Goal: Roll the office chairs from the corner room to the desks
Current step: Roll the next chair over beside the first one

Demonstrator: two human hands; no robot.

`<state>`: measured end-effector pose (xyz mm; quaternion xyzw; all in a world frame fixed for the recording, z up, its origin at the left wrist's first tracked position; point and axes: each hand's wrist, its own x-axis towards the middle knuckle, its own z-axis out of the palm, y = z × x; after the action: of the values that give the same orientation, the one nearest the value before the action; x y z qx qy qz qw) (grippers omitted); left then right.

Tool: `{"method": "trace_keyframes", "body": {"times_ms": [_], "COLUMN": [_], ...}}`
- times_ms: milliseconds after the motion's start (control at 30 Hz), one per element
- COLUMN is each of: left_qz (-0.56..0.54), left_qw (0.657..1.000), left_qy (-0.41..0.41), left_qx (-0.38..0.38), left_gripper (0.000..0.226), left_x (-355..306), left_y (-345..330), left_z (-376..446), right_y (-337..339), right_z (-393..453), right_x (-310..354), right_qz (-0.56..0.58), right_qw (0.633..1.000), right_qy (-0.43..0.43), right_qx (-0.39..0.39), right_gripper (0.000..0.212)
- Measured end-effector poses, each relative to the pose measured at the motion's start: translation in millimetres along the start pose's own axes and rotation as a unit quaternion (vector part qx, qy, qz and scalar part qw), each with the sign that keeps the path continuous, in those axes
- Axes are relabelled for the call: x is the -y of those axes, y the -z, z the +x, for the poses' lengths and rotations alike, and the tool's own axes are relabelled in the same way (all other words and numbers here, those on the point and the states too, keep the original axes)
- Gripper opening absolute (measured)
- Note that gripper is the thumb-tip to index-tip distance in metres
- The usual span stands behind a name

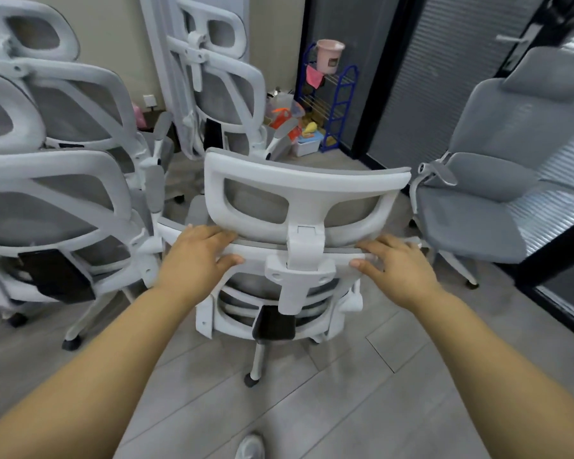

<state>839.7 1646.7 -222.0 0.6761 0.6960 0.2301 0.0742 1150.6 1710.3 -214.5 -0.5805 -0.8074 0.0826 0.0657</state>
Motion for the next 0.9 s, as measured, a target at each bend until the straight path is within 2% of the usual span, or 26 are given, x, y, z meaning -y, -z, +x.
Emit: {"method": "trace_keyframes", "body": {"times_ms": [267, 500, 900], "left_qz": [-0.037, -0.062, -0.088], "left_qw": [0.996, 0.985, 0.936], "left_qy": [-0.075, -0.137, -0.294], "left_qx": [0.038, 0.081, 0.172], "left_gripper": [0.044, 0.043, 0.042], "left_x": [-64.3, -127.2, -202.5], "left_y": [-17.9, -35.5, -62.7], "left_z": [-54.6, -100.9, -143.4], "right_y": [10.4, 19.0, 21.0], "right_z": [-120.7, -231.7, -385.1], "right_x": [-30.4, -66.2, -67.7], "right_qz": [0.017, 0.038, 0.057], "right_qw": [0.996, 0.984, 0.926], "right_qy": [-0.090, -0.167, -0.366], "right_qx": [-0.011, -0.051, -0.080], "right_gripper": [0.043, 0.040, 0.044]}}
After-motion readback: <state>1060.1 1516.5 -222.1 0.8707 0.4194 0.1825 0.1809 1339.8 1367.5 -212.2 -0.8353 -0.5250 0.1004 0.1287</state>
